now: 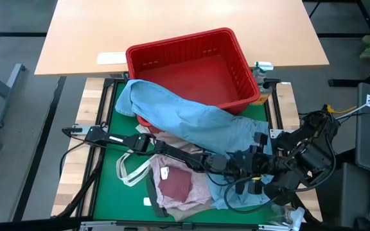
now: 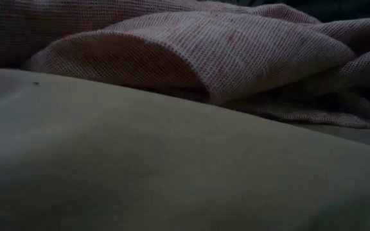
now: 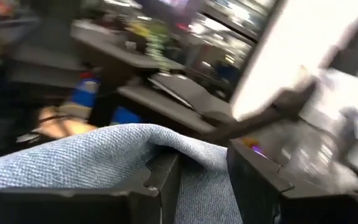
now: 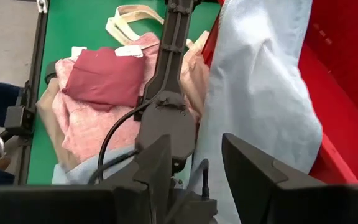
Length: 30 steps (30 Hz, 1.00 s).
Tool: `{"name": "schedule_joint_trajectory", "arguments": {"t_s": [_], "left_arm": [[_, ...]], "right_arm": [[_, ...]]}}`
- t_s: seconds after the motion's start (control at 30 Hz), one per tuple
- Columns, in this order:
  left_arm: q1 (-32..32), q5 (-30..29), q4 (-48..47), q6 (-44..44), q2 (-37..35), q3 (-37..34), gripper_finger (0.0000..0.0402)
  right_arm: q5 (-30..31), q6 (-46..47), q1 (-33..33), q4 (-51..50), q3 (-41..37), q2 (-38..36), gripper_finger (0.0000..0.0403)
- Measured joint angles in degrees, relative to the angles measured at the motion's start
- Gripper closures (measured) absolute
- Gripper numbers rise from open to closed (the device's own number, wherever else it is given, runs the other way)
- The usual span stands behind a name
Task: Fold laundry
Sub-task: Fold the blue jeans
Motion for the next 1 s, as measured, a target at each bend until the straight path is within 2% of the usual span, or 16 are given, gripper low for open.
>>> {"name": "schedule_joint_trajectory", "arguments": {"t_s": [0.1, 0.17, 0.37, 0.5, 0.8, 1.0], "left_arm": [[0.32, 5.47, 0.31, 2.99, -0.01, 0.0, 0.0276], [0.63, 6.52, 0.36, 3.75, -0.02, 0.0, 0.0276], [1.88, 2.07, 4.39, 1.3, -0.02, 0.0, 0.0277], [2.0, 2.5, 5.54, -3.99, -0.24, 0.02, 0.0276], [-0.27, 2.0, 2.53, -9.67, -0.22, 0.0, 0.021], [-0.35, 6.46, 5.29, -4.84, -0.2, 0.0, 0.02]], "right_arm": [[-0.4, 0.09, 0.07, 0.01, 0.0, 0.0, 0.026], [-0.4, 0.09, 0.07, 0.01, 0.0, 0.0, 0.026], [-0.26, -0.25, -0.29, 0.0, 0.0, 0.0, 0.026], [0.08, -0.59, -1.02, 0.01, -0.02, 0.0, 0.026], [-0.41, -1.21, -2.34, 0.01, -0.02, 0.0, 0.026], [-4.91, 2.4, -2.18, -0.01, -0.02, 0.0, 0.026]]}}
